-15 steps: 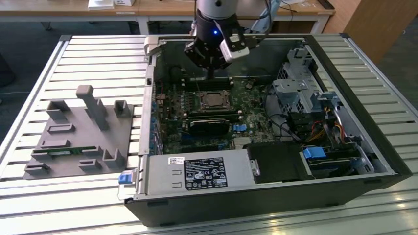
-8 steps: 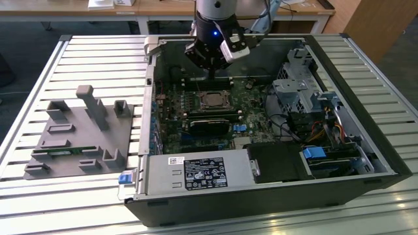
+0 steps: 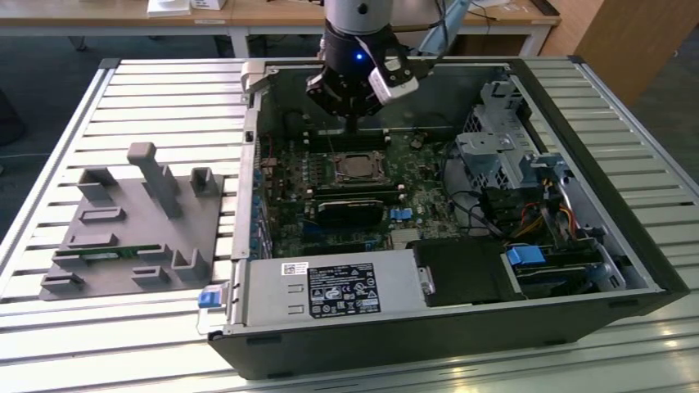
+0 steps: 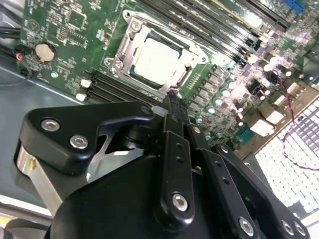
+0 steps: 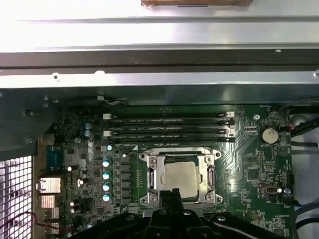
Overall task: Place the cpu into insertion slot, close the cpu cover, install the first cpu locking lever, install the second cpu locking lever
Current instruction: 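Install the first cpu locking lever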
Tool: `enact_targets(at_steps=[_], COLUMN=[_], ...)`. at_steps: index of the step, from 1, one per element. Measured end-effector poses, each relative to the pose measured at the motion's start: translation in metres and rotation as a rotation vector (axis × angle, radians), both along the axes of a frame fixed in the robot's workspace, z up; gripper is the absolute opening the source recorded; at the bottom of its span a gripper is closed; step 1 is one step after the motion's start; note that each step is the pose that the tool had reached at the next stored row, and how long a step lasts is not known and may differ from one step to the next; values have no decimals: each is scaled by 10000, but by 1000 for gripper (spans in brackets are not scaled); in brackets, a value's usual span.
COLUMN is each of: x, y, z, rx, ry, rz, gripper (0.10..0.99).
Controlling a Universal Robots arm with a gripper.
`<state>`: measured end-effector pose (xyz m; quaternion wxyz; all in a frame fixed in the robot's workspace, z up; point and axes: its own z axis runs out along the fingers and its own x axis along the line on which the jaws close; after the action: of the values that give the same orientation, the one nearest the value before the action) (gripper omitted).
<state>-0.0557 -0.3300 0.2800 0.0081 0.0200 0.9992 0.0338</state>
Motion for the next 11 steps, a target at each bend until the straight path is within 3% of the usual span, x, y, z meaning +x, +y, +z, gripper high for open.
enact_targets(at_steps=[4,8,11], x=[-59,-118,-237], y=[0,27,34], z=[-10,-53,-99], rx=[5,2,1], ry=[-76,-79,-95], rz=[49,60,61], gripper=[106,106,106])
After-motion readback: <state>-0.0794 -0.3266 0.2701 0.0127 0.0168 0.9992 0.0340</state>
